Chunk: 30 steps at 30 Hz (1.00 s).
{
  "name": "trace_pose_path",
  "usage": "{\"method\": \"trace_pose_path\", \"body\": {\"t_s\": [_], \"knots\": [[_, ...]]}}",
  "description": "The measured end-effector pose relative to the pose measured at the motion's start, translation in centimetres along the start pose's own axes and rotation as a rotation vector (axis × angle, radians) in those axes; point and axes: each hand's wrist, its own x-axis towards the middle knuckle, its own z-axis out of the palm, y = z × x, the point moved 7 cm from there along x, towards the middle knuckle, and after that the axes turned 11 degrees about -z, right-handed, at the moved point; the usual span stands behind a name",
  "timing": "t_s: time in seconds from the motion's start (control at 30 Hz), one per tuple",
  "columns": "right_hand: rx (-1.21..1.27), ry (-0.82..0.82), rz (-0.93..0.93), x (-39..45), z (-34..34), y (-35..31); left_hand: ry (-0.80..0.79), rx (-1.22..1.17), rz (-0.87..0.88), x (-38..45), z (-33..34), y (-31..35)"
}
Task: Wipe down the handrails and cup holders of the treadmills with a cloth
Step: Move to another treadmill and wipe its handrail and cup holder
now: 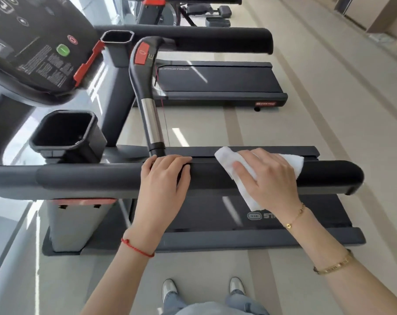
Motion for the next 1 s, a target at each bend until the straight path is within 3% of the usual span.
{"method": "trace_pose_path", "body": {"t_s": [0.3,0.5,0.7,1.0], "knots": [[0.011,0.060,-0.051,-3.7,-3.3,8.7,0.021,0.017,-0.029,-0.9,6.0,9.1],[0.099,-0.062,-0.086,-4.3,-4.0,12.4,0.024,0.049,-0.072,-1.5,9.0,13.5],[0.199,0.017,-0.150,-7.2,-5.0,15.3,0.011,0.080,-0.077,-1.6,11.1,16.8],[0.548,-0.133,0.205,-5.7,-3.7,19.3,-0.003,0.098,-0.069,-1.6,13.1,19.6]]}}
